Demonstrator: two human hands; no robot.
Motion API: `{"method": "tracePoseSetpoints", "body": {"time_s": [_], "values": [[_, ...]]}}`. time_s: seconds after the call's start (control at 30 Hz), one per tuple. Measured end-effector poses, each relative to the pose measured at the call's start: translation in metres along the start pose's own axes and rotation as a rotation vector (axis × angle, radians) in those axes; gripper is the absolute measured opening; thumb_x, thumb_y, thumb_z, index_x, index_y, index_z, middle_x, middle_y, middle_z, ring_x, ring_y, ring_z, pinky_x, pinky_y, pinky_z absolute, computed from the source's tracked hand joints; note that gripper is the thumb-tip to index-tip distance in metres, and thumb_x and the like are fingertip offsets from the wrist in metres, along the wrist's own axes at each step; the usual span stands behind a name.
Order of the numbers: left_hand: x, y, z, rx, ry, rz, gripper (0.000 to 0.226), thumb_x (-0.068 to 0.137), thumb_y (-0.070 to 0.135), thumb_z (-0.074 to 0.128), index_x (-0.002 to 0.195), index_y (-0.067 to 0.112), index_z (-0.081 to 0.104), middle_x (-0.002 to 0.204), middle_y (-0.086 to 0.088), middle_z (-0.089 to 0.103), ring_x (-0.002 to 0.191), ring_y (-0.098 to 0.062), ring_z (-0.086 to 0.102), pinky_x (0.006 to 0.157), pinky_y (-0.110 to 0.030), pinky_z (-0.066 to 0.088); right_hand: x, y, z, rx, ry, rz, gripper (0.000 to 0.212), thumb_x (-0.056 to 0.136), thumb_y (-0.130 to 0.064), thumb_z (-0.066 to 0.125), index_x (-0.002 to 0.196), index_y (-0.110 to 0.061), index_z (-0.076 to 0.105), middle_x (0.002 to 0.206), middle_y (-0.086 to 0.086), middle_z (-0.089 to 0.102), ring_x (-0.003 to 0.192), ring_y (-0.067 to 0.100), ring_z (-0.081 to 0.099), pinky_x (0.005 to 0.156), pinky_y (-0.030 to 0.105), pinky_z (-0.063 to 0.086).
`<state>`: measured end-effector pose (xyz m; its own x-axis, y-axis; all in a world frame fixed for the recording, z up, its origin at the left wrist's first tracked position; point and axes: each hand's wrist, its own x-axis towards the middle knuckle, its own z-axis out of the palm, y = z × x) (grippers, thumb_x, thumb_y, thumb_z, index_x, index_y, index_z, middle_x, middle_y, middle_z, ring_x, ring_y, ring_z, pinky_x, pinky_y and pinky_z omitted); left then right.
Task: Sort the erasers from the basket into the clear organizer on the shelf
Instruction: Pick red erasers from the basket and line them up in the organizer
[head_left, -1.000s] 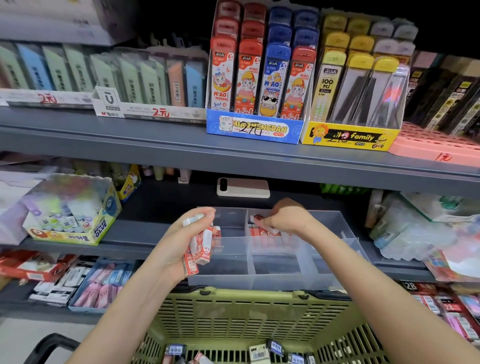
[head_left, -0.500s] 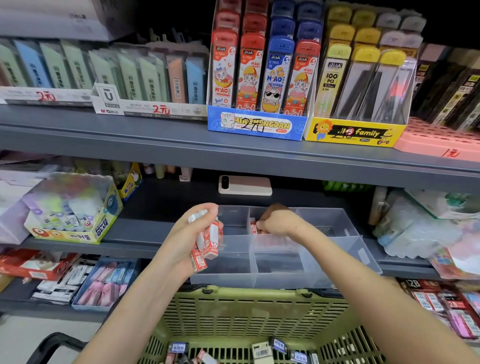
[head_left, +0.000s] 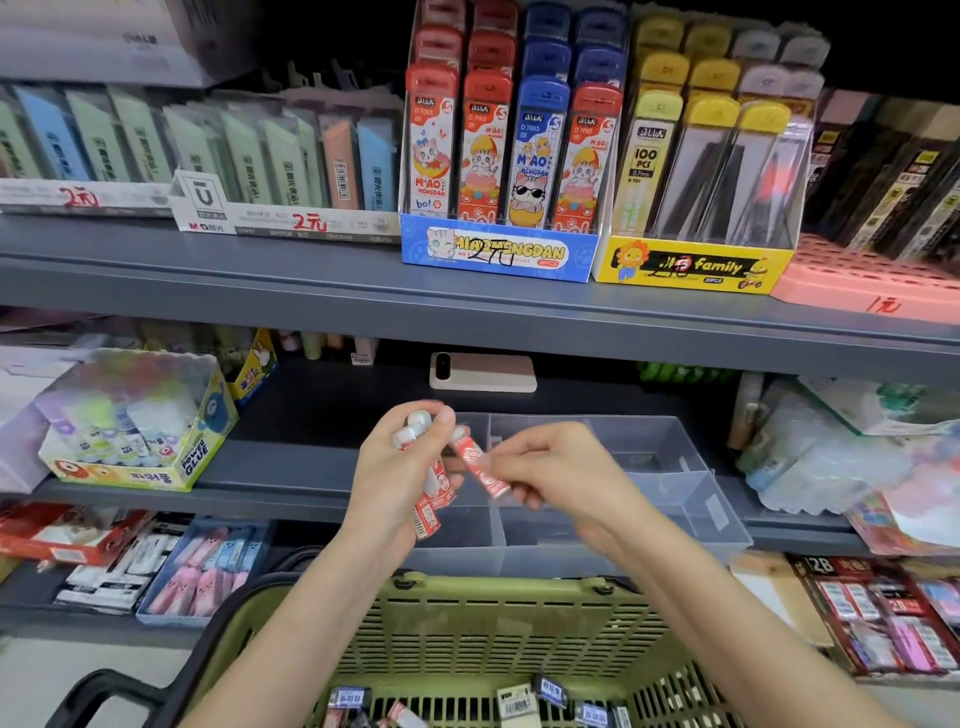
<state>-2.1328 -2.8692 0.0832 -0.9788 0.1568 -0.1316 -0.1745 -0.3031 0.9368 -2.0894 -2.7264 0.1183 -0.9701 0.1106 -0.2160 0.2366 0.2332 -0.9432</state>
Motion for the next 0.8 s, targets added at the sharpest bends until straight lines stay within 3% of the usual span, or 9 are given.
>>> {"method": "tracePoseSetpoints", "body": {"time_s": [0.1,0.2,0.3,0.37,0.47,0.6,0.67,0.8], "values": [[0.002,0.001,-0.003,-0.008,0.06,-0.048,0.009,0.086,0.027,0.068,0.092,0.02,0.066,0.078,-0.003,0.073,0.062,-0.016,0.069,0.052,-0.026,0.054,0.011,0.002,-0.03,0.018,0.107,0.041,0.007,0.071,-0.014,0.075,0.069,-0.007,0.075,0.053,0.0,0.058,0.047,0.009,0.04,0.042,0.016,0.032],[0.006,0.003,-0.008,-0.01,0.071,-0.087,0.017,0.083,0.034,0.068,0.093,0.02,0.065,0.063,0.004,0.068,0.059,-0.014,0.068,0.055,-0.029,0.059,0.032,0.007,-0.051,-0.204,0.254,0.052,0.03,0.069,-0.021,0.079,0.07,0.008,0.07,0.051,0.005,0.052,0.053,0.016,0.038,0.044,0.02,0.029],[0.007,0.006,-0.009,-0.021,0.071,-0.165,0.022,0.082,0.04,0.067,0.094,0.022,0.065,0.063,0.002,0.065,0.056,-0.014,0.067,0.058,-0.032,0.059,0.058,0.008,-0.049,-0.685,0.167,0.177,0.037,0.074,-0.038,0.075,0.069,-0.003,0.068,0.056,0.002,0.054,0.056,0.016,0.048,0.049,0.022,0.035],[0.007,0.008,-0.009,-0.035,0.052,-0.223,0.033,0.076,0.045,0.068,0.097,0.02,0.065,0.064,0.001,0.065,0.056,-0.013,0.066,0.055,-0.028,0.059,0.073,0.009,-0.041,-0.862,0.102,0.255,0.034,0.077,-0.044,0.071,0.076,-0.01,0.066,0.059,-0.002,0.053,0.058,0.014,0.051,0.049,0.02,0.035],[0.008,0.01,-0.008,-0.131,0.025,-0.32,0.047,0.064,0.048,0.071,0.097,0.016,0.063,0.061,0.0,0.062,0.051,-0.011,0.061,0.053,-0.025,0.056,0.083,0.022,-0.032,-0.912,0.059,0.254,0.035,0.077,-0.043,0.068,0.077,-0.01,0.06,0.063,0.0,0.053,0.054,0.013,0.046,0.048,0.02,0.034],[0.008,0.01,-0.004,-0.246,0.026,-0.418,0.043,0.077,0.05,0.065,0.102,0.014,0.061,0.055,0.001,0.056,0.047,-0.008,0.054,0.05,-0.022,0.05,0.084,0.037,-0.028,-0.77,0.072,0.206,0.032,0.077,-0.028,0.071,0.093,-0.001,0.069,0.084,0.009,0.061,0.077,0.022,0.058,0.065,0.025,0.044],[0.007,0.011,-0.001,-0.315,0.031,-0.455,0.044,0.08,0.054,0.06,0.101,0.015,0.061,0.055,0.0,0.051,0.048,-0.008,0.048,0.046,-0.019,0.045,0.08,0.036,-0.028,-0.751,0.069,0.206,0.031,0.081,-0.027,0.068,0.095,0.0,0.07,0.086,0.011,0.062,0.079,0.024,0.058,0.067,0.025,0.043],[0.007,0.011,0.006,-0.401,0.067,-0.44,0.048,0.082,0.059,0.053,0.096,0.013,0.06,0.055,-0.001,0.049,0.046,-0.009,0.047,0.044,-0.02,0.049,0.056,0.028,-0.022,-0.802,0.248,-0.053,0.033,0.09,-0.033,0.056,0.074,-0.007,0.068,0.079,0.009,0.063,0.077,0.023,0.057,0.065,0.025,0.038]]}}
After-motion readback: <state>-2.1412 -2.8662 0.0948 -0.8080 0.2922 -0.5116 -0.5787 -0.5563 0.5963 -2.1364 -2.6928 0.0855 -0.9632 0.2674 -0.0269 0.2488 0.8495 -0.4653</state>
